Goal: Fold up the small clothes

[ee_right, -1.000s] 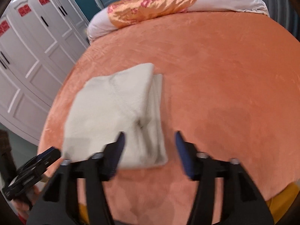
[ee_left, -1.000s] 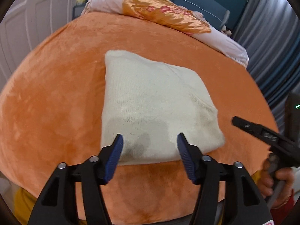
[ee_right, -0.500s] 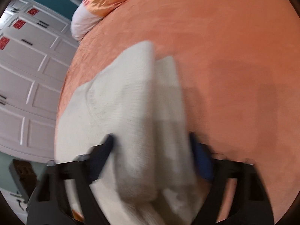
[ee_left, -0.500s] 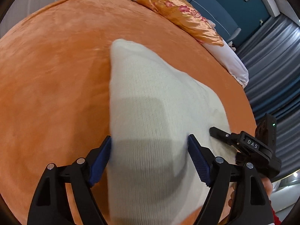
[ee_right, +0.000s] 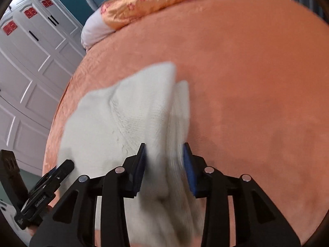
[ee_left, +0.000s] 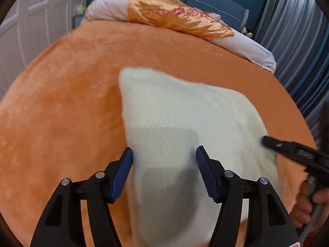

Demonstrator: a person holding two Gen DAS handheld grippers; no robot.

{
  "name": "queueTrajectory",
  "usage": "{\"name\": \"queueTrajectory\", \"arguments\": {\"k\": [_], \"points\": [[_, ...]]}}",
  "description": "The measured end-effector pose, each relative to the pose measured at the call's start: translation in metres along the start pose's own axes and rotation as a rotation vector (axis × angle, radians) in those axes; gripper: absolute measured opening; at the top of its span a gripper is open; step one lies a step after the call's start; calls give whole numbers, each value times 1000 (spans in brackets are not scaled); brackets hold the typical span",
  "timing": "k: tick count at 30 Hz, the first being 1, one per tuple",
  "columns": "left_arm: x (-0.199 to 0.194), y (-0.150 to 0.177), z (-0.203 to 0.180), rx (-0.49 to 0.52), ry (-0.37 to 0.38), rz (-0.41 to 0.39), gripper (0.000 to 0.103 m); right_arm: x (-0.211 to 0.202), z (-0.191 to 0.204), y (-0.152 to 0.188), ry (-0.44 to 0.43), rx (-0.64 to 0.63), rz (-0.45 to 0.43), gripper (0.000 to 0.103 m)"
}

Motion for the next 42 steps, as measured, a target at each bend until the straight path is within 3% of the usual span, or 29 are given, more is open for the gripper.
{"name": "queueTrajectory", "arguments": {"k": [2,4,7,9,11,17,21,28,36,42], "points": [[-19,5,-6,26,-73,-12,59,-25,11,8,22,-70,-47,33],[-28,14,-11,27,-92,18,59,-43,21,18,69,-150,-70,32],[-23,27,-17,18,-102,68,59,-30,20,37,165,-221,14,25],[-5,43,-17,13,-156,129,61,-7,10,46,219,-223,95,21],[8,54,-11,-16,-160,154,61,1,-2,53,206,-189,104,21],[-7,62,-19,-9,-182,140,61,-43,11,58,173,-211,44,20],[-9,69,-25,-5,-208,145,61,-5,3,75,219,-211,123,20],[-21,87,-36,5,-221,143,61,-49,14,85,208,-195,28,22],[-19,110,-43,-12,-219,162,62,-54,17,116,237,-176,-10,51],[-11,131,-49,-3,-243,165,68,-44,13,136,289,-188,-4,57]]}}
Point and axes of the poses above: each gripper's, at about its wrist camera, not at the fingertips, and x roughly the way its jaws point, z to its left, y to its underside, the point moved 1 cm from there along x, roughly the way its jaws point, and after that the axes turned 7 degrees about z, right-handed, at the moved point
